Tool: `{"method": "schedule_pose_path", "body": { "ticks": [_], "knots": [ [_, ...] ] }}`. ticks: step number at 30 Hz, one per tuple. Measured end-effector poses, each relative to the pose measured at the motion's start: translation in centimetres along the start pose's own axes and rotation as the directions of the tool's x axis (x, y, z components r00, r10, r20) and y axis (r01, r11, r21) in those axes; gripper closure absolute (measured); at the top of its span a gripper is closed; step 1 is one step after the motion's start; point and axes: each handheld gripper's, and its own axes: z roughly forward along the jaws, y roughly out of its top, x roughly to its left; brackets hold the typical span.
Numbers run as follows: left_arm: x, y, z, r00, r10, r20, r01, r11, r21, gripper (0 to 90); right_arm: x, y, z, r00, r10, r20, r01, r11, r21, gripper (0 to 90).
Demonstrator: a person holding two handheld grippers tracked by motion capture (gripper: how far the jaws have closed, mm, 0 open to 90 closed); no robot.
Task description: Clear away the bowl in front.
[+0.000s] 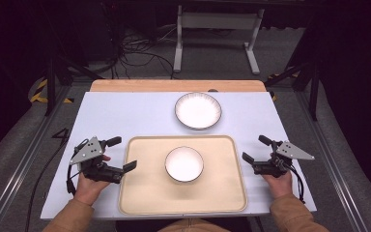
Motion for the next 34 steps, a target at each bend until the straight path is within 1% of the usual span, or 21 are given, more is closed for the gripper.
{"method": "schedule_pose_path", "body": {
  "ticks": [1, 2, 3, 4, 6, 7, 8, 9, 14, 16, 19, 21, 24, 25, 26, 28, 34],
  "knots": [
    [0.1, -0.2, -0.1, 1.0, 0.002, -0.006, -0.002, 1.0, -0.004, 0.2, 0.0, 0.0, 0.0, 1.0, -0.001, 0.0, 0.001, 1.0, 0.0, 0.4],
    [0.2, -0.5, -0.2, 0.9998, -0.016, -0.012, 0.016, 0.9999, -0.006, 0.2, 0.0, 0.0, 0.0, 1.0, -0.001, -0.001, 0.001, 1.0, 0.0, 0.4],
    [0.3, -0.7, -0.3, 0.9997, -0.022, -0.01, 0.022, 0.9998, -0.003, 0.2, 0.0, 0.0, -0.1, 1.0, -0.001, -0.002, 0.001, 1.0, -0.002, 0.3],
    [0.5, -1.1, -0.4, 0.9994, -0.029, -0.019, 0.029, 0.9996, -0.005, 0.2, 0.0, 0.0, -0.1, 1.0, -0.002, -0.004, 0.002, 1.0, -0.003, 0.3],
    [0.6, -1.3, -0.4, 0.999, -0.037, -0.024, 0.037, 0.9993, -0.009, 0.3, 0.0, 0.1, -0.1, 1.0, -0.002, -0.005, 0.002, 1.0, -0.007, 0.3],
    [0.8, -1.7, -0.5, 0.9983, -0.049, -0.03, 0.049, 0.9987, -0.014, 0.3, 0.0, 0.1, -0.1, 1.0, -0.002, -0.005, 0.002, 1.0, -0.007, 0.3],
    [1.0, -2.0, -0.6, 0.9967, -0.073, -0.034, 0.072, 0.9971, -0.023, 0.4, 0.0, 0.1, -0.1, 1.0, -0.004, -0.006, 0.004, 1.0, -0.008, 0.3],
    [1.2, -2.2, -0.6, 0.9957, -0.084, -0.039, 0.083, 0.9963, -0.025, 0.4, 0.0, 0.1, -0.1, 1.0, -0.002, -0.007, 0.002, 1.0, -0.012, 0.3],
    [1.7, -3.3, -0.6, 0.9915, -0.1, -0.083, 0.098, 0.9949, -0.026, 0.2, 0.0, 0.1, -0.2, 0.9999, -0.005, -0.015, 0.005, 1.0, -0.018, 0.3],
    [1.8, -3.5, -0.6, 0.9896, -0.1, -0.103, 0.098, 0.9948, -0.027, 0.2, 0.0, 0.1, -0.3, 0.9998, -0.008, -0.017, 0.008, 1.0, -0.022, 0.1],
    [1.8, -3.7, -0.6, 0.9906, -0.093, -0.101, 0.09, 0.9955, -0.031, 0.4, 0.0, 0.2, -0.3, 0.9997, -0.013, -0.019, 0.013, 1.0, -0.025, 0.1],
    [1.8, -3.9, -0.4, 0.9922, -0.094, -0.083, 0.093, 0.9956, -0.013, 0.4, 0.0, 0.2, -0.3, 0.9997, -0.015, -0.019, 0.015, 1.0, -0.026, 0.1],
    [1.5, -3.9, -0.1, 0.994, -0.07, -0.084, 0.071, 0.9974, 0.01, 0.4, 0.0, 0.2, -0.4, 0.9996, -0.019, -0.021, 0.019, 0.999, -0.031, 0.0],
    [1.4, -4.0, -0.1, 0.9945, -0.072, -0.075, 0.073, 0.9972, 0.015, 0.4, 0.0, 0.2, -0.4, 0.9996, -0.019, -0.021, 0.018, 0.999, -0.031, 0.0],
    [1.4, -4.0, 0.0, 0.9957, -0.063, -0.068, 0.065, 0.9976, 0.025, 0.4, 0.0, 0.2, -0.4, 0.9996, -0.019, -0.021, 0.019, 0.999, -0.032, 0.0],
    [1.3, -4.0, 0.1, 0.996, -0.065, -0.061, 0.067, 0.9971, 0.037, 0.4, 0.0, 0.2, -0.4, 0.9995, -0.018, -0.026, 0.018, 0.999, -0.033, 0.0],
    [1.5, -4.0, 0.1, 0.9955, -0.083, -0.047, 0.085, 0.9955, 0.043, 0.4, 0.0, 0.1, -0.4, 0.9994, -0.016, -0.03, 0.015, 0.999, -0.035, 0.0]
  ]
}}
